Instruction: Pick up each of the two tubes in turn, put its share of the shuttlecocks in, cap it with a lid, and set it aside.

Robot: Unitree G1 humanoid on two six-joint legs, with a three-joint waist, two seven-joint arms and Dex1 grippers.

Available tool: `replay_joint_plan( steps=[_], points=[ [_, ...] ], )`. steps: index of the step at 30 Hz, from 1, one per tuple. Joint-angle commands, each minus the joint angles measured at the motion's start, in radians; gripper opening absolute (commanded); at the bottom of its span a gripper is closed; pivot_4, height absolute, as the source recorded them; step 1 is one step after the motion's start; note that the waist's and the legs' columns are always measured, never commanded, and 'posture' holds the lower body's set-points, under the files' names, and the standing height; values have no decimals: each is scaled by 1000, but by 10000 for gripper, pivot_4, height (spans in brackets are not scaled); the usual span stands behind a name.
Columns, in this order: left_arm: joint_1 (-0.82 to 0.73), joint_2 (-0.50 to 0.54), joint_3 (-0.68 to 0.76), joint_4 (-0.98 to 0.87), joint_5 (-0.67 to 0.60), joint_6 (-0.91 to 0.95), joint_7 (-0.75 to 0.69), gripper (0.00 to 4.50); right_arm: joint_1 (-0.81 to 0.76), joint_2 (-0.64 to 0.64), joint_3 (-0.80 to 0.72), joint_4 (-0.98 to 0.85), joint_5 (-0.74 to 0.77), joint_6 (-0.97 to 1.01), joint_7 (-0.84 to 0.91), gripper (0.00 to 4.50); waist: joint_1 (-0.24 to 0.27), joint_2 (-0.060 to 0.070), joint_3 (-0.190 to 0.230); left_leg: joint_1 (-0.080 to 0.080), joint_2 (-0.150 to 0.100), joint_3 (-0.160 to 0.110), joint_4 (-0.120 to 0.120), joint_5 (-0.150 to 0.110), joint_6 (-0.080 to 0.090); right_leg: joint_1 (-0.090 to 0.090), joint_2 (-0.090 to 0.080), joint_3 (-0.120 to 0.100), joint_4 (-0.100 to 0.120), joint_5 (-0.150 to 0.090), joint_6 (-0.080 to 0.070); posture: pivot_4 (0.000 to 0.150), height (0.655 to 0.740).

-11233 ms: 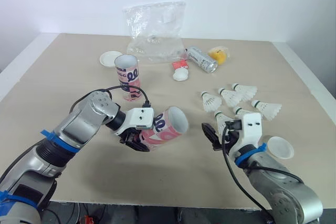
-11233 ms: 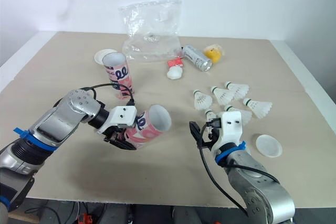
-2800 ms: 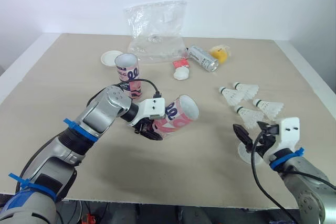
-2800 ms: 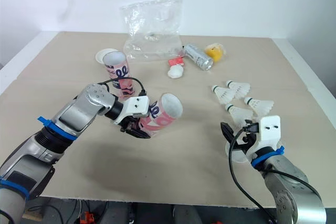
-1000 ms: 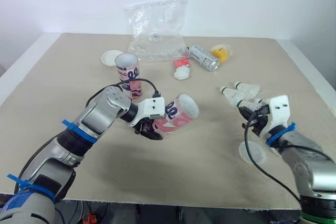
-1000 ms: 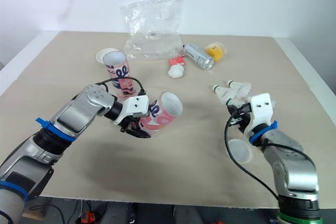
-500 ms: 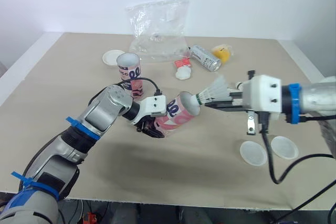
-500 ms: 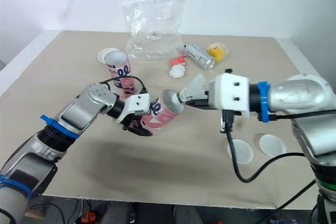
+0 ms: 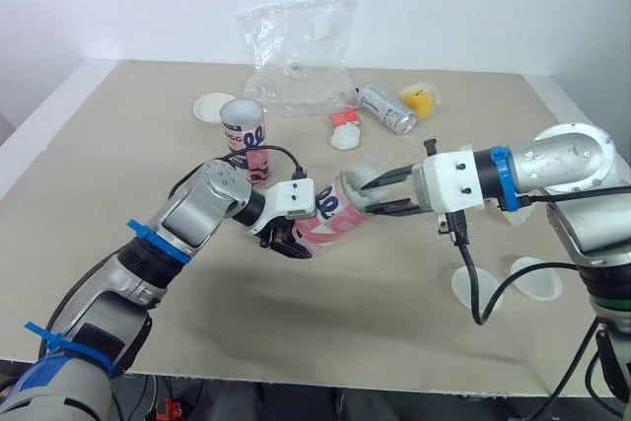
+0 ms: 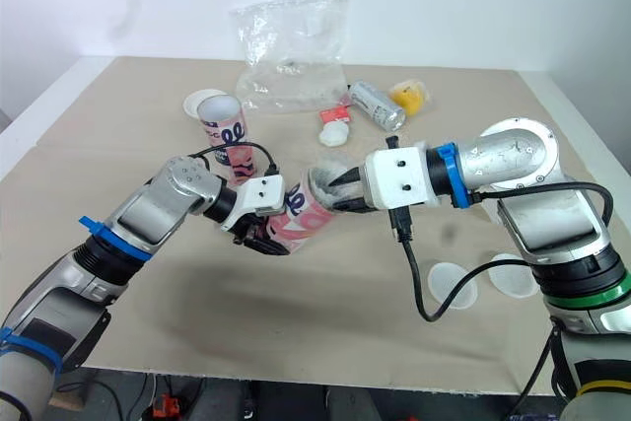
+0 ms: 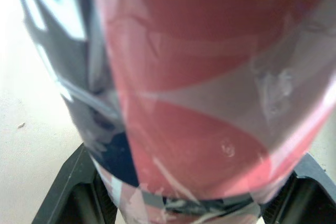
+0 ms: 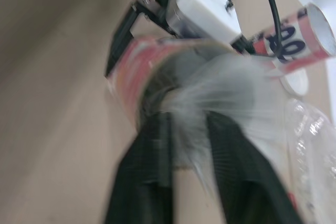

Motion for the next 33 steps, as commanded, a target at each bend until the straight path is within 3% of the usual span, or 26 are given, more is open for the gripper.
replay_joint_plan(
  steps=[1, 4, 11, 17, 19, 20, 21, 22, 27, 33],
  points=[
    [-3, 16, 20, -20, 7, 3, 12, 28985, -12, -11, -75, -52, 101, 84, 25, 32683, 0, 0, 0, 0, 0, -1, 0, 0, 0, 0, 0, -1, 0, 0, 0, 1500, 7400],
    [-1, 19, 21, -25, 6, 7, 12, 28985, 4, -14, -150, -72, 196, 198, -5, 44828, 0, 0, 0, 0, 0, 0, 0, 0, 0, 0, 0, 0, 0, 0, -1, 1500, 7400],
    [-4, 24, 12, -16, 11, -11, 8, 28985, 68, -45, -335, -14, 399, 513, -102, 44828, 0, 0, 0, 0, 0, -1, 0, 0, 0, 0, 0, 0, 0, 0, -1, 1500, 7400],
    [-16, 11, -7, -1, 31, -46, 0, 28985, 85, -32, -258, -12, 363, 526, -88, 44828, -1, 1, 0, 0, 0, 0, 0, 0, 0, 0, 0, 0, 1, 0, 0, 1500, 7400],
    [-18, 7, -8, 0, 33, -47, -4, 28985, 48, -23, -205, 8, 317, 498, -75, 37027, -1, 1, 0, 0, 0, -1, 0, 0, 0, 0, 1, 0, 1, 0, 1, 1500, 7400],
    [-19, 6, -7, 0, 34, -48, -5, 28985, 27, -21, -176, 18, 293, 482, -62, 30811, -1, 1, 0, 0, 0, 0, 1, 0, 0, 0, 0, 0, 1, 0, 1, 1500, 7400],
    [-18, 4, -7, 2, 36, -50, -6, 28985, 8, -17, -150, 29, 272, 463, -49, 29277, -1, 1, 0, 0, 0, 0, 1, 0, 0, 0, 0, 0, 1, 0, 1, 1500, 7400],
    [-18, 3, -7, 2, 38, -51, -7, 28985, -13, -8, -131, 40, 260, 452, -42, 24958, -1, 1, 1, 0, 0, 0, 1, 0, 0, 0, 0, 0, 1, 0, 1, 1500, 7400],
    [-15, 4, -5, -1, 42, -51, -13, 28985, -119, 49, -36, 89, 210, 437, 11, 699, -2, 1, 1, 0, 0, 0, 1, 0, 0, 0, 1, 0, 1, 0, 1, 1500, 7400],
    [-19, 2, 0, -1, 44, -46, -14, 28985, -205, 93, 92, 161, 100, 360, 106, 699, -1, 1, 1, 0, 0, 0, 1, 0, 0, -1, 1, 0, 1, 0, 0, 1500, 7400]
  ],
)
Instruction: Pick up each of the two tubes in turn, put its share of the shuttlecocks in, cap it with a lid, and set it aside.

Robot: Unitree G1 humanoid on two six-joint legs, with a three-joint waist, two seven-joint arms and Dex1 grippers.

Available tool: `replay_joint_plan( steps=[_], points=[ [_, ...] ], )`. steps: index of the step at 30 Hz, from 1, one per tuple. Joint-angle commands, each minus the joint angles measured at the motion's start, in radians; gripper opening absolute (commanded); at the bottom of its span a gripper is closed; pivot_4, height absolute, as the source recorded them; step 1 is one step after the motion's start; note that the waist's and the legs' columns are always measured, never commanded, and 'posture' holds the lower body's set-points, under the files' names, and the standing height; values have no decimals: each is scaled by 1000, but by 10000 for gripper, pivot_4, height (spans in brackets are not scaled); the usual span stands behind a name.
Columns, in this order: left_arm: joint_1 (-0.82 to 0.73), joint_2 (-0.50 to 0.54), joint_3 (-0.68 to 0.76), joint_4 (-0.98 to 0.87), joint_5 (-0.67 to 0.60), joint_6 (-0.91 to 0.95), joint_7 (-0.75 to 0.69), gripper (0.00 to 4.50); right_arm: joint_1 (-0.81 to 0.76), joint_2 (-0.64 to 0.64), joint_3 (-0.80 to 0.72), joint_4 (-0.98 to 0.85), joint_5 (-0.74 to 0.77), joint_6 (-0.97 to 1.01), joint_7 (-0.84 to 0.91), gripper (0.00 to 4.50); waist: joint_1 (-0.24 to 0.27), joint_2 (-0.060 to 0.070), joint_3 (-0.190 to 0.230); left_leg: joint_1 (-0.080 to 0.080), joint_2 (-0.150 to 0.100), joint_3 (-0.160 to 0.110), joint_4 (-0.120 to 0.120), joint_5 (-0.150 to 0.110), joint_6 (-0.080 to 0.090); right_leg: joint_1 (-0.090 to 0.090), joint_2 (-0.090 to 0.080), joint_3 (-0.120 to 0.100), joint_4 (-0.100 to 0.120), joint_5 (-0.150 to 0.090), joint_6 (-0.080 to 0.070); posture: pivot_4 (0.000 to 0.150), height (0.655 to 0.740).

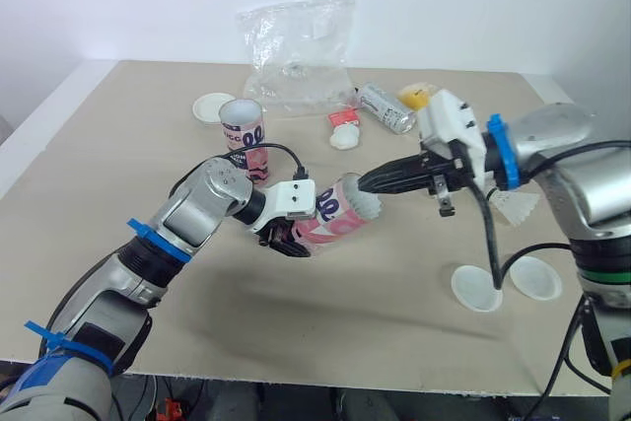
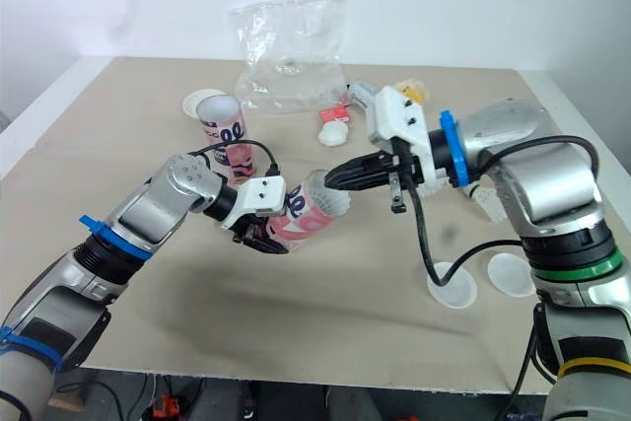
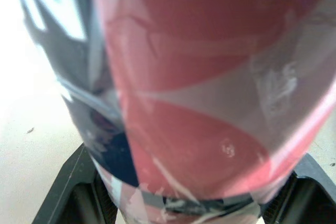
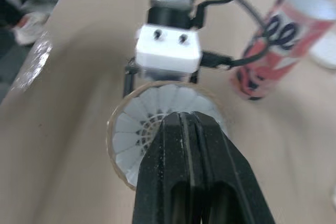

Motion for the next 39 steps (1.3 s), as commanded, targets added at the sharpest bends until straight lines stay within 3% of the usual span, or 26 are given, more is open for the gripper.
replay_joint_plan(
  steps=[1, 15, 23, 33, 39],
  points=[
    [-13, 2, 3, -8, 8, 0, 1, 28985, -63, 17, 47, 38, -76, -67, 49, 699, 0, 0, 0, 0, 0, 0, 0, 0, 0, 0, 0, 0, 0, 0, 0, 1500, 7400],
    [-13, -10, 5, 1, 6, -1, 5, 28985, -215, 227, 315, 269, -391, -250, 148, 699, 0, 1, 0, 0, 0, 0, 1, 0, 0, 0, 1, -1, 1, 0, -1, 1500, 7400],
    [-14, -23, 9, 11, 5, 1, 17, 28985, -220, 299, 371, 335, -460, -297, 210, 699, -3, 1, 0, 10, 2, -1, 1, 1, 0, 5, 3, -1, 2, 3, -4, 1500, 7400],
    [6, -7, 17, 15, 2, -2, 22, 28985, -281, 228, 266, 293, -270, -175, 231, 699, -1, 1, 0, 9, 2, -1, 1, 2, 0, 3, 3, 0, 2, 5, -3, 1500, 7400],
    [7, -1, 17, 32, 4, -19, 20, 28985, -324, 89, 213, 274, -125, -94, 231, 699, 2, 2, 1, 2, 0, -2, 0, 2, 0, 0, 2, 1, 2, 4, -4, 1500, 7400]
  ],
)
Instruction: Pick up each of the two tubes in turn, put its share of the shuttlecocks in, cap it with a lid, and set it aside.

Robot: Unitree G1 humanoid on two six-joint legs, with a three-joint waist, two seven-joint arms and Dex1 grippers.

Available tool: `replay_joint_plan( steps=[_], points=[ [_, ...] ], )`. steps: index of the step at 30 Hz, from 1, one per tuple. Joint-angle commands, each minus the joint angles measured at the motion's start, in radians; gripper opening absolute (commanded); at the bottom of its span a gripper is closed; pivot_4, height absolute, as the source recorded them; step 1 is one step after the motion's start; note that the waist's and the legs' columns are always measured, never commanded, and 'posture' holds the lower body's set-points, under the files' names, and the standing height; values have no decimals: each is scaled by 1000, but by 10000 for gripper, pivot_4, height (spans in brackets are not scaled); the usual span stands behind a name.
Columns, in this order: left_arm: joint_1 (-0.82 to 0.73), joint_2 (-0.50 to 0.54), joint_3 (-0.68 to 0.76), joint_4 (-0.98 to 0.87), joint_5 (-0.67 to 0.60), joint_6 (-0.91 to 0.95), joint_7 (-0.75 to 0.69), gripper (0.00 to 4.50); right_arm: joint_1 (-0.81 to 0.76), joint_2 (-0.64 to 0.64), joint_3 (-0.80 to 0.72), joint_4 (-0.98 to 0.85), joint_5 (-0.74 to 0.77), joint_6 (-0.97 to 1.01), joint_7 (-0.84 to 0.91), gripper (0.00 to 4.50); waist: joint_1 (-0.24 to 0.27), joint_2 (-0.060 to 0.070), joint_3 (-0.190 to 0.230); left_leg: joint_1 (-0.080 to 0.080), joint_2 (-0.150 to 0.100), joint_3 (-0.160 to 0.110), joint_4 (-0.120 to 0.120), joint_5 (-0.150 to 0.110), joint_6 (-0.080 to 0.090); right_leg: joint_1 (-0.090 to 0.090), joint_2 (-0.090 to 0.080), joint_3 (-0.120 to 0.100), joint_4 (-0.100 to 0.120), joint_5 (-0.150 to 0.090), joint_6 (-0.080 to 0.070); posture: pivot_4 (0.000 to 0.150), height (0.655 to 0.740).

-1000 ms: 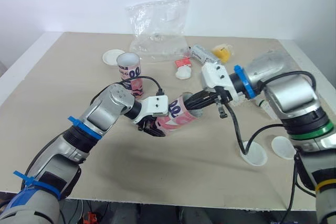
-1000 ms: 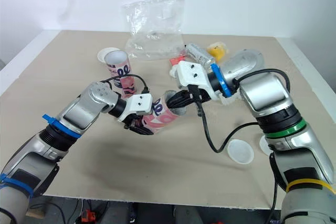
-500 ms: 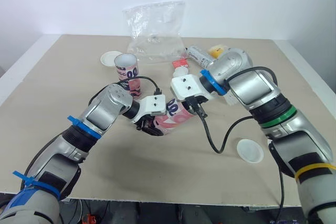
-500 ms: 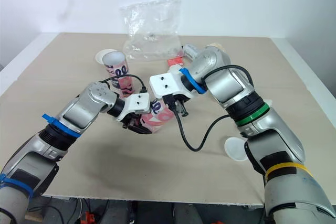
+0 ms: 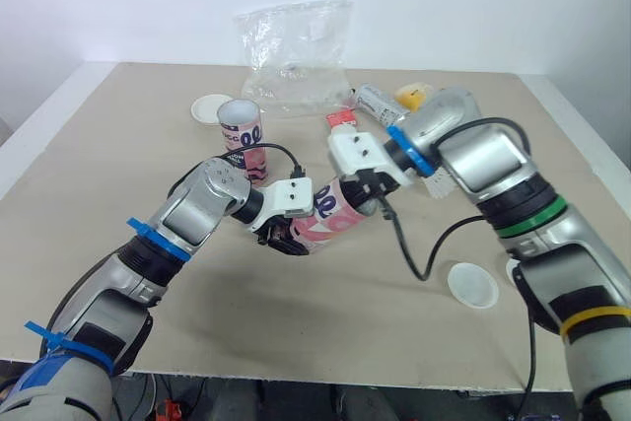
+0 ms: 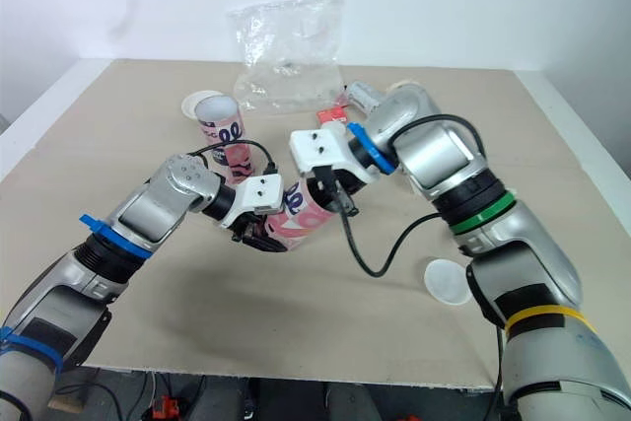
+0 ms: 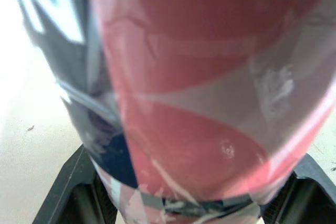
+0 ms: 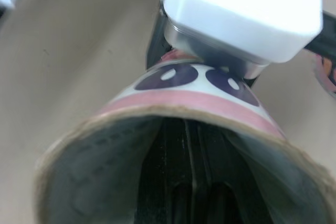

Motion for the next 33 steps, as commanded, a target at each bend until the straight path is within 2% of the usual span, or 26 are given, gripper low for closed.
replay_joint_plan(
  steps=[1, 5, 10, 13, 17, 22, 26, 28, 33],
  points=[
    [5, 4, 9, 6, 10, -7, 12, 28985, -51, -79, -72, -53, 97, 48, 41, 699, 0, 0, 0, 0, 0, 0, 0, 0, 0, 0, 0, 0, 0, 0, 0, 1500, 7400],
    [9, 4, 10, 15, 12, -21, 13, 28985, -14, -138, -145, -97, 160, 124, 41, 699, -1, 0, 0, 0, 0, -1, 0, 0, 0, 0, 0, 0, 0, -2, 2, 1500, 7400],
    [42, -26, 44, 32, -10, -60, 54, 28985, 94, -203, -365, -149, 299, 309, -50, 699, 1, 0, 0, 0, -1, -1, 0, 0, 0, 0, -1, 0, 0, -2, 2, 1500, 7400],
    [93, -80, 110, 27, -65, -98, 96, 28985, 251, -272, -530, -229, 373, 425, -137, 699, 10, -1, 0, -1, -3, -2, 0, 0, 0, 2, -3, 0, -1, -1, 0, 1500, 7400],
    [167, -148, 177, -31, -158, -91, 117, 28985, 500, -339, -667, -356, 379, 464, -239, 699, 12, -1, 0, -4, -4, -2, 0, -1, 0, 0, -4, 0, -2, -1, 1, 1500, 7400],
    [298, -259, 230, -91, -236, -180, 198, 28985, 789, -339, -844, -500, 410, 514, -361, 699, 12, 0, 0, -7, -4, -3, 0, -1, 1, -2, -4, -1, -2, -1, 1, 1500, 7400],
    [389, -335, 259, -42, -229, -339, 278, 28985, 923, -328, -890, -572, 410, 507, -424, 699, 8, 0, 0, -6, -4, -4, 1, -1, 1, -1, -3, -1, -2, 0, 3, 1500, 7400],
    [431, -343, 236, 3, -185, -449, 298, 28985, 966, -321, -901, -584, 407, 499, -449, 699, 8, 0, 0, -4, -4, -4, 2, 0, 1, 1, -3, 0, -2, -1, 7, 1500, 7400],
    [444, -335, 206, 81, -135, -548, 306, 28985, 1033, -359, -887, -543, 363, 423, -443, 699, 1, -1, 0, 0, -4, -1, 7, 0, 1, 4, -3, 3, -2, 0, 5, 1500, 7400]
  ],
)
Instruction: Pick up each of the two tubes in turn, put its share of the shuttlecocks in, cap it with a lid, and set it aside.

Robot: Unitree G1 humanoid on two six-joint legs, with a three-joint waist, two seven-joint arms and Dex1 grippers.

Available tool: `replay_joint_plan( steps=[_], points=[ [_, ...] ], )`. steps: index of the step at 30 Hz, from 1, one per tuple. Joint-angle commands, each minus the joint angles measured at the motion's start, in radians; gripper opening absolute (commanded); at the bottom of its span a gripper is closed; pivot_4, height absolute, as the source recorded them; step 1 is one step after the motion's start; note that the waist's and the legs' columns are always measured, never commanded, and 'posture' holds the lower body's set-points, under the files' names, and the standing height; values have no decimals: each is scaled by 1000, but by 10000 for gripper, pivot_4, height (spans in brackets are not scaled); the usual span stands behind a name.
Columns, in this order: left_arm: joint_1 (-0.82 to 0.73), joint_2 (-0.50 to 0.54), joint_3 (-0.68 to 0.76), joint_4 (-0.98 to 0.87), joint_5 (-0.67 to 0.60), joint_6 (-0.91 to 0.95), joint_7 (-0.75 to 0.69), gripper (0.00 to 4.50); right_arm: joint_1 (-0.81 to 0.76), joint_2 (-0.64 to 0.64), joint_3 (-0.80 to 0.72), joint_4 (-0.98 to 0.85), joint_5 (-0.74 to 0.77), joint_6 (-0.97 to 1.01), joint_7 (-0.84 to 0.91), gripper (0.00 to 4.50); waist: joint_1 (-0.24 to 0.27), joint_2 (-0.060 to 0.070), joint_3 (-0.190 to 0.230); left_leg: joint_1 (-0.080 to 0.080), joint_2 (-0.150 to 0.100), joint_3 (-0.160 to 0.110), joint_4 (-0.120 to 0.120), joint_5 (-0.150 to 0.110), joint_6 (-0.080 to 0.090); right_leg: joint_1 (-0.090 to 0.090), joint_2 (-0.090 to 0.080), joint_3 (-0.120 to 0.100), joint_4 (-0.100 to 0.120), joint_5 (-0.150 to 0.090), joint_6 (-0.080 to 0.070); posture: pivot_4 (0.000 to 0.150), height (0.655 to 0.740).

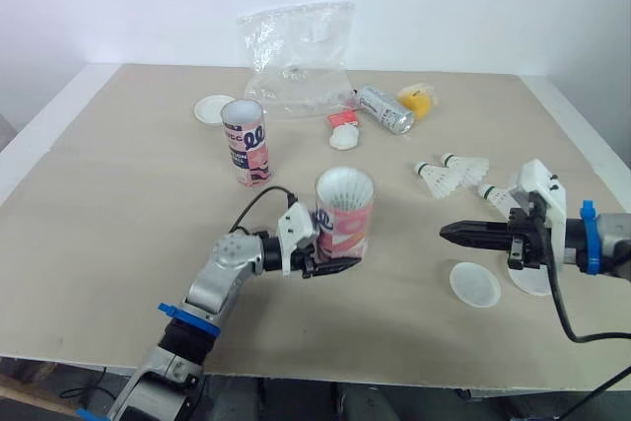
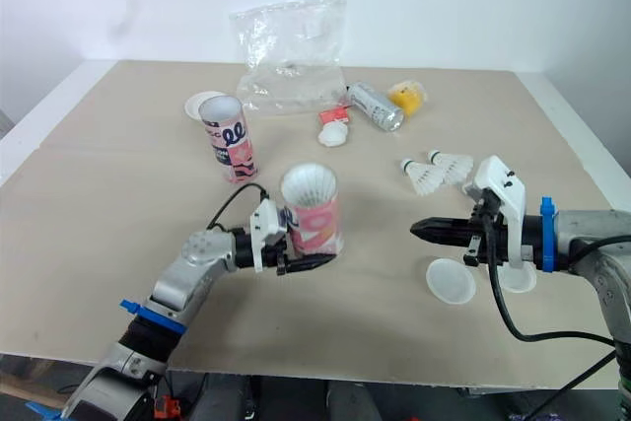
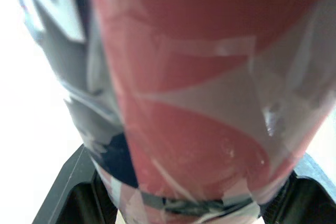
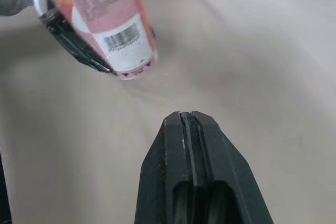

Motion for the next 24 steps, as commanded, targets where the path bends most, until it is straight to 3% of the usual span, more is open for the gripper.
replay_joint_plan(
  steps=[1, 12, 16, 21, 22, 24],
  points=[
    [-14, 1, -5, 20, 17, -73, 8, 28985, 28, -48, -19, 23, -38, -74, 18, 699, -3, 0, 0, 0, 0, 0, 1, 0, 0, 0, 0, 0, 0, 0, 0, 1500, 7400],
    [-41, 17, -48, 63, 42, -117, -29, 28985, 46, -172, 82, 215, -183, -280, 128, 699, -4, 0, 0, 0, 0, 3, 1, 0, 1, 0, -1, 2, -1, 1, 1, 1500, 7400],
    [-52, 20, -53, 79, 49, -124, -35, 28985, -40, -187, 190, 310, -250, -350, 168, 13796, -5, 1, 0, 0, 0, 3, 1, 1, 1, 0, -1, 3, -1, 1, 1, 1500, 7400],
    [-46, 27, -60, 71, 42, -115, -49, 28985, -127, -180, 278, 392, -306, -408, 211, 38565, -4, 1, 0, 0, 0, 3, 1, 0, 1, -1, -1, 3, -1, 1, 1, 1500, 7400],
    [-40, 30, -63, 65, 40, -112, -54, 28985, -141, -182, 296, 405, -320, -420, 221, 41991, -4, 1, 0, 0, 0, 3, 1, 0, 1, -1, -1, 3, -1, 0, 1, 1500, 7400],
    [-30, 34, -67, 59, 39, -110, -63, 28985, -170, -181, 323, 428, -339, -431, 236, 43599, -4, 1, 0, 0, 0, 3, 0, 0, 1, -1, -1, 3, -2, 0, 1, 1500, 7400]
  ],
)
